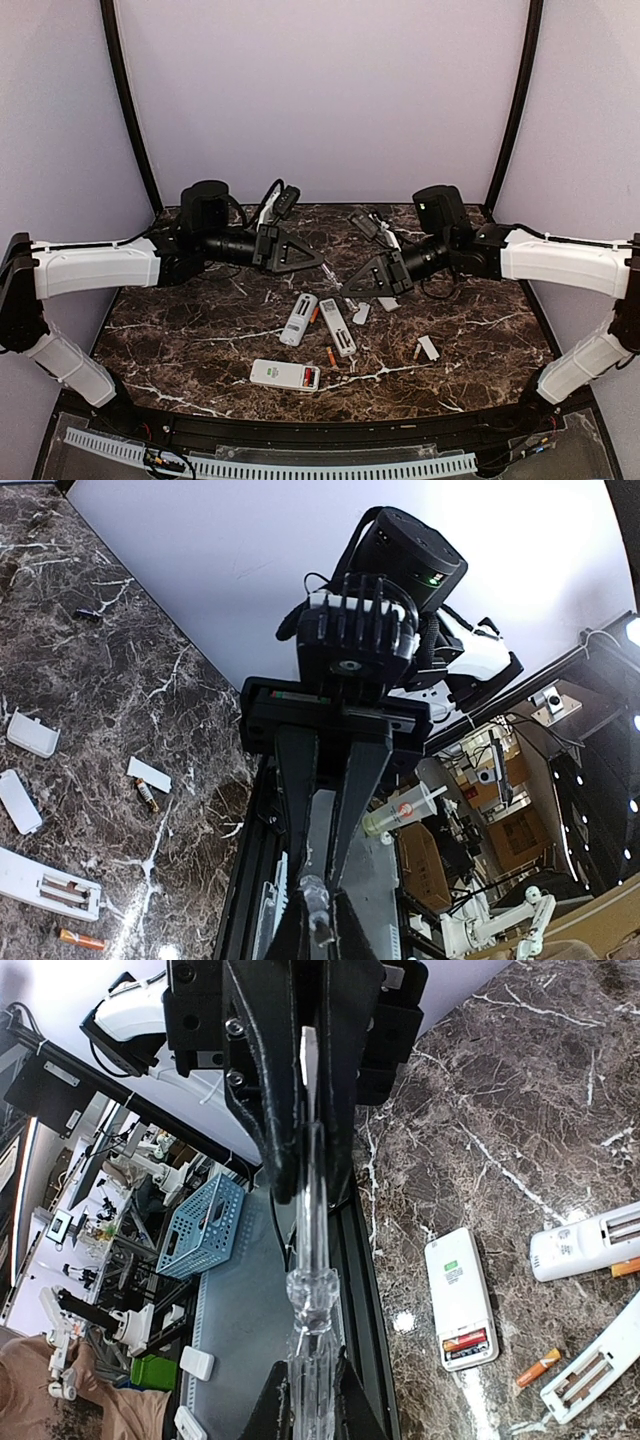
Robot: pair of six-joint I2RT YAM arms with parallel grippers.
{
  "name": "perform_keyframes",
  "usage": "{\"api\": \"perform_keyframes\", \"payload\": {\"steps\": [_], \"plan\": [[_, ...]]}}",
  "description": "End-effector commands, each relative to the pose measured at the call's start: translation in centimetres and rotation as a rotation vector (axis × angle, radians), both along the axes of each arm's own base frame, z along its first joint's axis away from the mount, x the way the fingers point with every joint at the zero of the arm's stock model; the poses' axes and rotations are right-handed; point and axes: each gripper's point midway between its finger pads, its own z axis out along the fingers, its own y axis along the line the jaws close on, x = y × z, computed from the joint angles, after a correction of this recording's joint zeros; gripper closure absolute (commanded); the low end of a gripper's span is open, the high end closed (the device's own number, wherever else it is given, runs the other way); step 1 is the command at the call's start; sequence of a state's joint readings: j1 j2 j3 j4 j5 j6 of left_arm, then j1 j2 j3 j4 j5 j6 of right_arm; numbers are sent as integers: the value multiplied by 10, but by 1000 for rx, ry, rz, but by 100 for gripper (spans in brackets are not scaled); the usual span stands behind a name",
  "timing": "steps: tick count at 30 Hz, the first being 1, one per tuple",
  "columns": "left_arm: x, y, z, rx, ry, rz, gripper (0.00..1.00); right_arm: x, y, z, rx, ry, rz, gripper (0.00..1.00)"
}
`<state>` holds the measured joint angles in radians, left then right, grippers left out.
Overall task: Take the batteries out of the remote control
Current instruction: Pass from the right arm to the left, then pass from the left arm to the right
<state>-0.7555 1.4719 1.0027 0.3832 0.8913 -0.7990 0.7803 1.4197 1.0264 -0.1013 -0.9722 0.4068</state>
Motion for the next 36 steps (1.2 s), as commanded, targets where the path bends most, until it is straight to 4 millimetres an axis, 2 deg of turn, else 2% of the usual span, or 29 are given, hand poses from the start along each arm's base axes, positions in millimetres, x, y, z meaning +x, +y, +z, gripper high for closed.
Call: {"api": "perform_keyframes", "payload": {"steps": [1, 5, 6, 8, 11, 14, 19, 23, 25, 32, 36], "plan": [[-4, 1, 1, -26, 16, -15, 98, 3, 2, 0, 21, -8, 6, 100], [-2, 1, 1, -32, 34, 2, 100, 9, 0, -3, 8, -21, -33, 99], [-1, 1, 2, -38, 32, 13, 100, 12, -2, -2, 8, -33, -54, 88], [3, 3, 2, -40, 39, 54, 100, 18, -6, 1, 13, -58, -98, 60], [16, 8, 2, -37, 85, 161, 100, 30, -12, 8, 22, -118, -201, 32], [32, 12, 7, -80, 139, 268, 100, 40, -20, 17, 65, -178, -313, 21], [50, 21, 0, -115, 284, 409, 100, 47, -24, 24, 159, -243, -485, 18], [58, 33, -3, -134, 330, 503, 100, 54, -20, 26, 208, -266, -576, 20], [59, 35, -1, -142, 348, 521, 100, 57, -15, 25, 214, -283, -591, 24], [61, 40, -6, -108, 397, 559, 100, 61, 6, 16, 215, -293, -546, 49], [59, 40, -5, -92, 397, 555, 100, 61, 10, 18, 232, -302, -535, 55]]}}
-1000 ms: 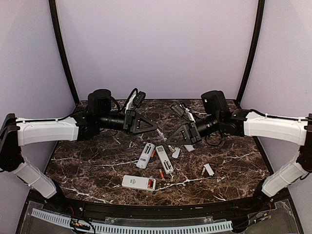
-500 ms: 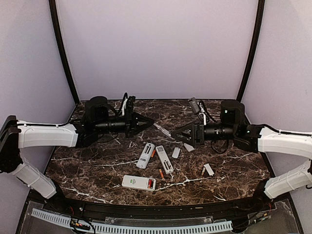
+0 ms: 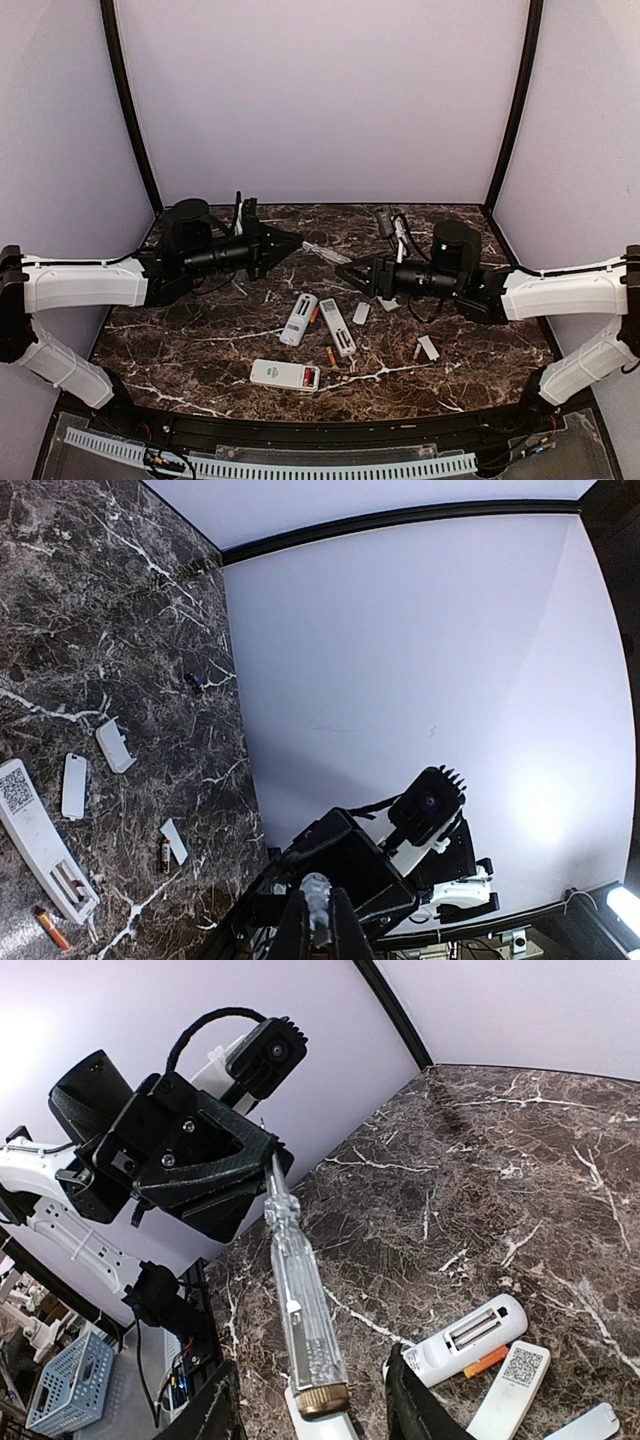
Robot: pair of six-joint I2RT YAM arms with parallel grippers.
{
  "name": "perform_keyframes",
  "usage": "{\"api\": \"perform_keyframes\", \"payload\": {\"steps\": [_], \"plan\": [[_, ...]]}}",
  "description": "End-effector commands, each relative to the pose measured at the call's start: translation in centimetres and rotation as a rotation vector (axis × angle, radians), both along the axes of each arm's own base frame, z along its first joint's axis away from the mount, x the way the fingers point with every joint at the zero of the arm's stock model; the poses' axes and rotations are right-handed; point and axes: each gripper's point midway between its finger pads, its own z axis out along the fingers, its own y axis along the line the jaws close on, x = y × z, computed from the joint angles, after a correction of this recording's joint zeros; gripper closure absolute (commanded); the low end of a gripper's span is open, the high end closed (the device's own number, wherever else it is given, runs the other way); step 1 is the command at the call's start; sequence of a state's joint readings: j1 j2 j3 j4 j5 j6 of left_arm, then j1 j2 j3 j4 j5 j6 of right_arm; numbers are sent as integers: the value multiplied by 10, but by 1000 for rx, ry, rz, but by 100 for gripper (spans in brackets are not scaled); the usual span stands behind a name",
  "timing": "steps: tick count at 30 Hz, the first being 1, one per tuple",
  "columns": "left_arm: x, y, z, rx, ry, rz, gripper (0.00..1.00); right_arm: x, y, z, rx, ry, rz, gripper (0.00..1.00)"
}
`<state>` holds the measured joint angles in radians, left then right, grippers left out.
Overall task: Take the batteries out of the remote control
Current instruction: Pass from the left arm to the right
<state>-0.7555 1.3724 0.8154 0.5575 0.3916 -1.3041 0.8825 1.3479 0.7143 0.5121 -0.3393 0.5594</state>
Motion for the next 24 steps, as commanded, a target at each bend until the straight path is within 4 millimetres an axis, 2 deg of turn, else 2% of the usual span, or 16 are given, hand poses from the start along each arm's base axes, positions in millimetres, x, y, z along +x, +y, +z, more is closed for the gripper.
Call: {"api": "perform_keyframes", "payload": {"steps": [1, 10, 18, 19, 22, 24], "plan": [[-3, 5, 8, 8, 14, 14, 100, 1, 8, 33, 87, -82, 9, 56], [-5, 4, 3, 19, 34, 1, 100, 1, 15, 31, 88, -81, 36, 65], [-5, 1, 7, 13, 26, -11, 100, 2, 23, 25, 84, -61, 59, 65], [-5, 1, 8, 8, 24, -12, 100, 2, 23, 25, 84, -62, 60, 64], [-5, 0, 9, 6, 22, -18, 100, 4, 25, 19, 68, -52, 60, 54], [-5, -1, 9, 7, 23, -22, 100, 5, 26, 14, 59, -43, 61, 53]]}}
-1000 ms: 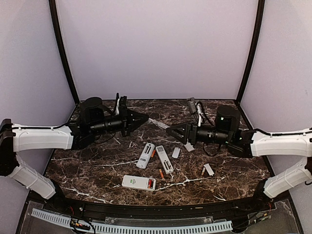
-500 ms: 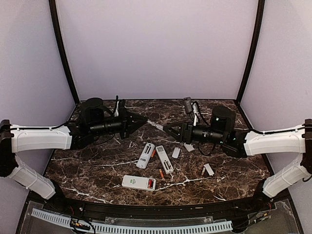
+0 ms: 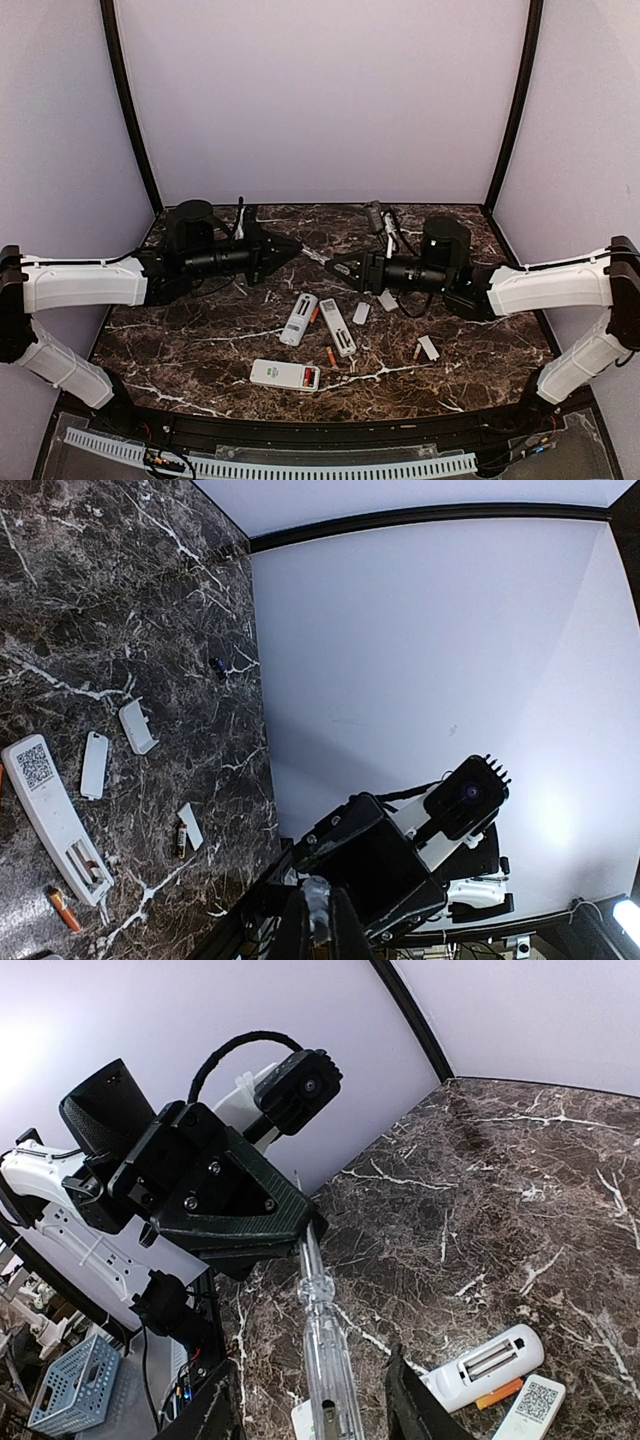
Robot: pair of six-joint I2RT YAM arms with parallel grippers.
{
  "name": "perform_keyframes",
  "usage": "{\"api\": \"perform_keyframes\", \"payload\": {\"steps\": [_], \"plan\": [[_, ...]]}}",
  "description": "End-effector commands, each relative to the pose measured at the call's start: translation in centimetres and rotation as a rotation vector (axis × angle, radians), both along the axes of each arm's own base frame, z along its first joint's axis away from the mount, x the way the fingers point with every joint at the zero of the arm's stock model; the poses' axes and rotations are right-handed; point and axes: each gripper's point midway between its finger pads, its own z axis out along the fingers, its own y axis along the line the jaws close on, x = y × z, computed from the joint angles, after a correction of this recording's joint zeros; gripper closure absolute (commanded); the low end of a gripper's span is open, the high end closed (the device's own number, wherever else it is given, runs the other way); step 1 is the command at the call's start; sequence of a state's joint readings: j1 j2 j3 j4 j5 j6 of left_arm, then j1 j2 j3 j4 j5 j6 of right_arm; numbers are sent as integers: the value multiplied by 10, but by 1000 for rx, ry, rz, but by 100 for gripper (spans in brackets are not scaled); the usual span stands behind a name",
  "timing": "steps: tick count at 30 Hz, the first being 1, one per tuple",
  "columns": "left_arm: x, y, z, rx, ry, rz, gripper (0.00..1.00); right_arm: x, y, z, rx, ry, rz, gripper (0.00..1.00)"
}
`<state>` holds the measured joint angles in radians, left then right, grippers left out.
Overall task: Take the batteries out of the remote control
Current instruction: Pass from the left arm to the right
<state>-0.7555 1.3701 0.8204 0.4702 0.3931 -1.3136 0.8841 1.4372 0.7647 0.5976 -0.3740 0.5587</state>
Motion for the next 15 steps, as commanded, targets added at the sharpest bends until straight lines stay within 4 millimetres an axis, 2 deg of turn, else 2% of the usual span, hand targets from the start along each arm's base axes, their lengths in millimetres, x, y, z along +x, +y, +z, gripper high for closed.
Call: {"api": "perform_keyframes", "payload": {"steps": [1, 5, 15], "plan": [[-3, -3, 26, -44, -43, -24, 100, -1, 8, 7, 20, -16, 24, 53], [-3, -4, 25, -40, -40, -30, 100, -2, 9, 10, 29, -20, 25, 55], [-3, -6, 22, -33, -33, -36, 100, -1, 11, 9, 25, -15, 35, 71]]}}
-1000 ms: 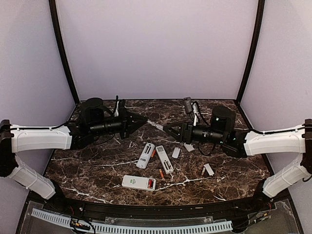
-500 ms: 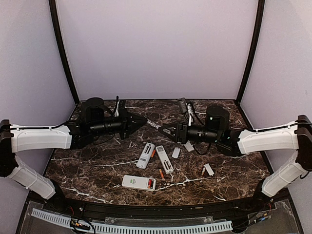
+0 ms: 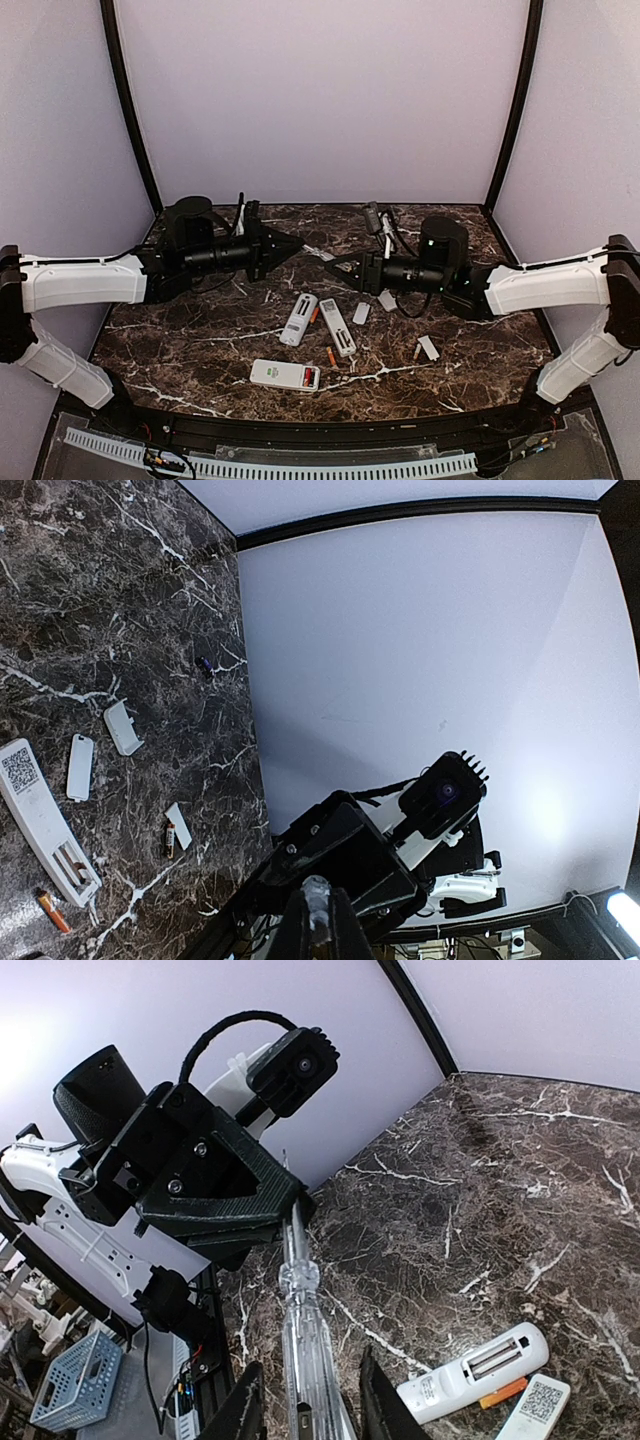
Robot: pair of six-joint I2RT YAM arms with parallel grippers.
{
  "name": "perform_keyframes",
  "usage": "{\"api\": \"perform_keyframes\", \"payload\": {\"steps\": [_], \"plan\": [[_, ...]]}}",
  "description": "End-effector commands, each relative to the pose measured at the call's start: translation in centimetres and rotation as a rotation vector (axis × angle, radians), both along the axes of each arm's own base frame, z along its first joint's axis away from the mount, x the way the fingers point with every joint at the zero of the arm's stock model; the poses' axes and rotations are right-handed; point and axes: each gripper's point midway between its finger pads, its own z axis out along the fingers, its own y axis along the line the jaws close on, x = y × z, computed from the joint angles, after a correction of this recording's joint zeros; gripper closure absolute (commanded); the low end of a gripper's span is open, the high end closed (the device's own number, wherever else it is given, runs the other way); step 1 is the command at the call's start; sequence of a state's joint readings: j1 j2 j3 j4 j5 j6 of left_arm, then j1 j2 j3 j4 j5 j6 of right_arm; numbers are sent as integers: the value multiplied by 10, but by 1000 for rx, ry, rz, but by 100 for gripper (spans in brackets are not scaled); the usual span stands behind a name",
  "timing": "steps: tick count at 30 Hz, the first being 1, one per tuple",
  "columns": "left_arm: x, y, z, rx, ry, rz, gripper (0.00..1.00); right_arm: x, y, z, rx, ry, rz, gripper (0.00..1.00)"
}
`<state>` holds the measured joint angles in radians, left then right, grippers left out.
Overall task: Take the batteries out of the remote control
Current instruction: Pass from the left arm to the right, then hold the remote control without the battery cover at the center of the board.
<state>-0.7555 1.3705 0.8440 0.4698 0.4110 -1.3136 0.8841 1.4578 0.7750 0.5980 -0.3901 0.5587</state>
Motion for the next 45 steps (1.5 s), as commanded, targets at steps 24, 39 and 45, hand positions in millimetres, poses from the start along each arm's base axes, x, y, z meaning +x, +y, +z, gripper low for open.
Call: {"api": "perform_keyframes", "payload": {"steps": [24, 39, 45], "plan": [[-4, 0, -5, 33, 8, -14, 93, 3, 1, 17, 39, -27, -25, 100], [-44, 65, -131, 622, 142, -59, 30, -24, -49, -57, -351, 219, -38, 100], [-100, 77, -180, 655, 324, -123, 26, -80, -61, -93, -527, 376, 131, 100]]}}
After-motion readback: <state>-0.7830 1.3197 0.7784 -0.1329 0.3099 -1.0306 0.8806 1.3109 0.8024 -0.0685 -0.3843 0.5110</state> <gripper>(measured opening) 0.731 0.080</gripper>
